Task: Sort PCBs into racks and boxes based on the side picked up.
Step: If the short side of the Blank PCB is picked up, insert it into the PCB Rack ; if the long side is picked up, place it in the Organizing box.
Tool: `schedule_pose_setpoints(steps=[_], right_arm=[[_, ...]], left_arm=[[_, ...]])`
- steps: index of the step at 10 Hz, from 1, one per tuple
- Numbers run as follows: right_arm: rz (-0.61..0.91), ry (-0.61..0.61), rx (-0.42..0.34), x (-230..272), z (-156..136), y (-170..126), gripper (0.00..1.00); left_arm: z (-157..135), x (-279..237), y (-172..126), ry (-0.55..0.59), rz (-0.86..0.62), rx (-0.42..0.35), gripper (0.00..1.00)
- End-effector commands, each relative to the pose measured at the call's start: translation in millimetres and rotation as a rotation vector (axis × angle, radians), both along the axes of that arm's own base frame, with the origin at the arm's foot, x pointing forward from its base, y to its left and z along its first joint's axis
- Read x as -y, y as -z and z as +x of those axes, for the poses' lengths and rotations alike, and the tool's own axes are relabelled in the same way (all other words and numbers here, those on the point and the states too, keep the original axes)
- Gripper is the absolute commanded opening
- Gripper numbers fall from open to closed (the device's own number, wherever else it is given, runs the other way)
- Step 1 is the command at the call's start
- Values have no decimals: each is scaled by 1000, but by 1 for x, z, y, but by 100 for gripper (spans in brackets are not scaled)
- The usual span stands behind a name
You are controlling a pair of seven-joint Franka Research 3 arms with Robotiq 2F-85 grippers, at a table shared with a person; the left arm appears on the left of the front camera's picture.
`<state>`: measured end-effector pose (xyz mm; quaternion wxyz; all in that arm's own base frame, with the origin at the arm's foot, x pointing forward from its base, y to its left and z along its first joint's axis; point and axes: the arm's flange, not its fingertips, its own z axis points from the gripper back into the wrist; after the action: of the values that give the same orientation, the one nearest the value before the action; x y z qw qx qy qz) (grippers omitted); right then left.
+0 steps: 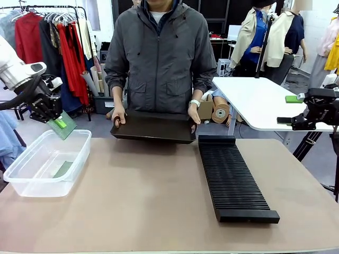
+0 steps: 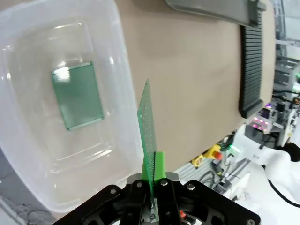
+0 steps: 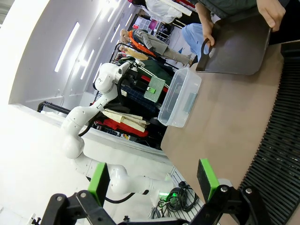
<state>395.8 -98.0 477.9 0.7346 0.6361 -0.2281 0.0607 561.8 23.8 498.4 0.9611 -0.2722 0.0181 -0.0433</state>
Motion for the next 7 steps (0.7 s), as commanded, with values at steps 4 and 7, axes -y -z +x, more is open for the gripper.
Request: schedule_pose_setpoints(steps=[4, 7], right_arm=[[4, -4, 10, 0, -1, -2, 100], [4, -4, 10, 0, -1, -2, 100]], left_arm=[[14, -14, 36, -42, 84, 0, 0], [17, -25, 71, -35, 52, -2, 0]])
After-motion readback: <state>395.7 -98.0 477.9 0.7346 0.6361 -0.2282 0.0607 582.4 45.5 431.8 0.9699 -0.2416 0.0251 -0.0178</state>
